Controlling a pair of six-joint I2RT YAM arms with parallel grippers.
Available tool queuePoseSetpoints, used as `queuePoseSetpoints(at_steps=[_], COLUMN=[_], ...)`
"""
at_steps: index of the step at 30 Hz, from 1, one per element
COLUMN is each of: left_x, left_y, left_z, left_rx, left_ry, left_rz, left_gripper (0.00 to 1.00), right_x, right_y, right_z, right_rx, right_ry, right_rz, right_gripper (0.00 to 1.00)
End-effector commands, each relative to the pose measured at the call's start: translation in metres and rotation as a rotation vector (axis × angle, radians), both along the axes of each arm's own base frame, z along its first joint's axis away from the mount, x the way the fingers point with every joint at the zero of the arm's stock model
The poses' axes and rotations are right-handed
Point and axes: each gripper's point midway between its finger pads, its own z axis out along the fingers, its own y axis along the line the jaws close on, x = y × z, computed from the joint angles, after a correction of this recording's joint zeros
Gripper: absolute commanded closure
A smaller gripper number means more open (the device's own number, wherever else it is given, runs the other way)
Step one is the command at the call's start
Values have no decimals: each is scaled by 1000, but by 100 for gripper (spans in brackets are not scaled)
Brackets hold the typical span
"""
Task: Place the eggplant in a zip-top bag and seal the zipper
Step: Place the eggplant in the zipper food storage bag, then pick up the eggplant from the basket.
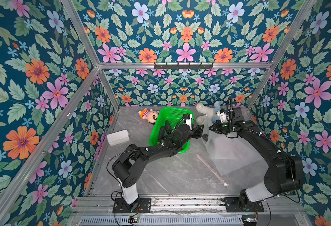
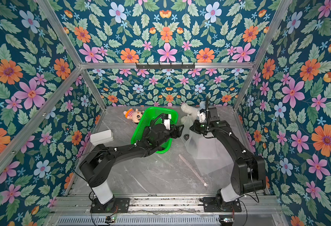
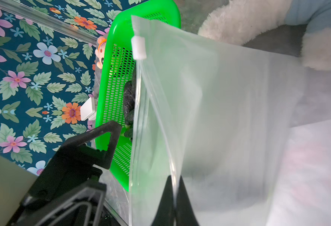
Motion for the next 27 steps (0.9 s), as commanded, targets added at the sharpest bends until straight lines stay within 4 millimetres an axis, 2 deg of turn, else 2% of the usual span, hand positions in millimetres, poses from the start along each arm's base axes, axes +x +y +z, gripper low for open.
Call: queuePoseSetpoints(at_steps=[1,6,9,12,17,22,27], left_x=[3,14,20,31,56,81,101], left_y=[10,42,68,90,102,123,147], left_z=[-3,-33,-51,-60,-57,-84,-93], left_rx=[-63,24,-10,-10,109,247,358], left_ry=[93,230,327,395,395,464,442], left_rz=[3,95,178,302,413,487,570], left_gripper=[21,21,21,20,19,19,18], right_x=[-3,-6,-7,-7,-9,-10,-11], right_y=[-6,-10,-11,-11,-10,-10,-8], right_z=[-3,-13,-19,-24,-32,-38,-42], right_rx=[-45,-76,-84,-83,-83,-77,-69], right_ry=[0,11,21,26,36,45,48], right_rz=[-1,-6,-5,-4,-1,3,5], right_gripper=[100,100,100,100,100,100,100])
